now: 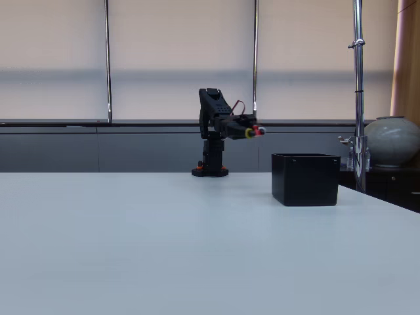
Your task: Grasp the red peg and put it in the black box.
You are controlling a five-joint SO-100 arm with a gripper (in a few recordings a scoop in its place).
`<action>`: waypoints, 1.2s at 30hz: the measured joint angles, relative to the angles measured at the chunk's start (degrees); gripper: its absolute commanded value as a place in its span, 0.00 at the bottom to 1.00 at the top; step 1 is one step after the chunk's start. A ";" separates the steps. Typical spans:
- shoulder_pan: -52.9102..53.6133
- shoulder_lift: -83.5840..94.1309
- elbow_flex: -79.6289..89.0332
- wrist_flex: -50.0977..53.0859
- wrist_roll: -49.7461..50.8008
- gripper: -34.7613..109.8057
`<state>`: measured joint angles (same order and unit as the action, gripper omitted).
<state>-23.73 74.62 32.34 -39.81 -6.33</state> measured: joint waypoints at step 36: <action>-9.58 17.05 10.28 -6.42 -1.23 0.36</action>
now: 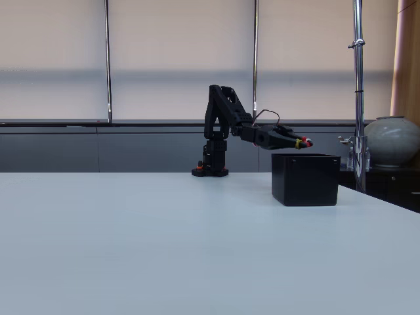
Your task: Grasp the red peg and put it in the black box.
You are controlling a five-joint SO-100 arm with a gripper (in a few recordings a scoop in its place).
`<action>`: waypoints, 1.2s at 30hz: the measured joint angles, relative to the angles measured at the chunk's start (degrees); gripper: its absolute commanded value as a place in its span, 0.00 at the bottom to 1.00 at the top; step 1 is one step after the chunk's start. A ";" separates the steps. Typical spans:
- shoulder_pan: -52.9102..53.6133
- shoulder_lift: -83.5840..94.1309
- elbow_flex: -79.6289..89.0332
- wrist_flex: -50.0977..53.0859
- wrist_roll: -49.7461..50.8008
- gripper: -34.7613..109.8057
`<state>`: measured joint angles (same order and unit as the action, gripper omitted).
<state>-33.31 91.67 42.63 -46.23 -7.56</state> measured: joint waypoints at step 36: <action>24.79 -78.84 -37.44 71.63 1.23 0.24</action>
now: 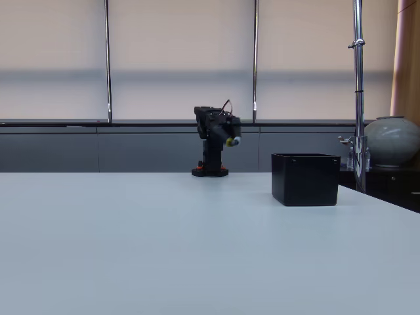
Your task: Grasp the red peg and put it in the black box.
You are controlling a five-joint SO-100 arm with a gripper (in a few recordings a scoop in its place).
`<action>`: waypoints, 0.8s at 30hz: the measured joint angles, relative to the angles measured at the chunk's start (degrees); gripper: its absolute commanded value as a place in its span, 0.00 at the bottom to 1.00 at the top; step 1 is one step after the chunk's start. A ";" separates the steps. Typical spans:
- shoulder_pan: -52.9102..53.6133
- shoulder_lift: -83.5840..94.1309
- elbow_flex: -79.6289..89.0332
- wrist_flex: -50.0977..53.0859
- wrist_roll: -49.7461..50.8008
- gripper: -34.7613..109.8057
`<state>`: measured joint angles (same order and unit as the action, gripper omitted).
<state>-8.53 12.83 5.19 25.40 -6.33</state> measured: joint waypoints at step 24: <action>6.24 -20.74 -4.92 47.37 5.19 0.24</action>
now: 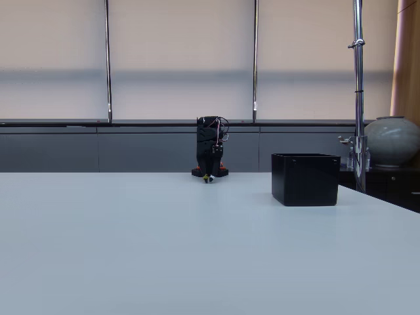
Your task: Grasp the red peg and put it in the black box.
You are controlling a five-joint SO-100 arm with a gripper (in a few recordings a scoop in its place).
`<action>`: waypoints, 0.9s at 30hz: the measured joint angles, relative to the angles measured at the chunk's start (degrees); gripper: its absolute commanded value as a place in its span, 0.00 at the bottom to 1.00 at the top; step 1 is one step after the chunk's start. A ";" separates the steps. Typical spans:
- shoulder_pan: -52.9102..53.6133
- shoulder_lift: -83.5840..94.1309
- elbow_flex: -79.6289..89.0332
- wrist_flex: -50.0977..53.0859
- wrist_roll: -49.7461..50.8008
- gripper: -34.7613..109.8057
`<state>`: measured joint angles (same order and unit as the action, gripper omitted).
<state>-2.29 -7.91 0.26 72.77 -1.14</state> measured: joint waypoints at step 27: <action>0.00 -1.05 0.00 1.76 0.79 0.26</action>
<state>-2.29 -8.96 0.26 74.53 -0.35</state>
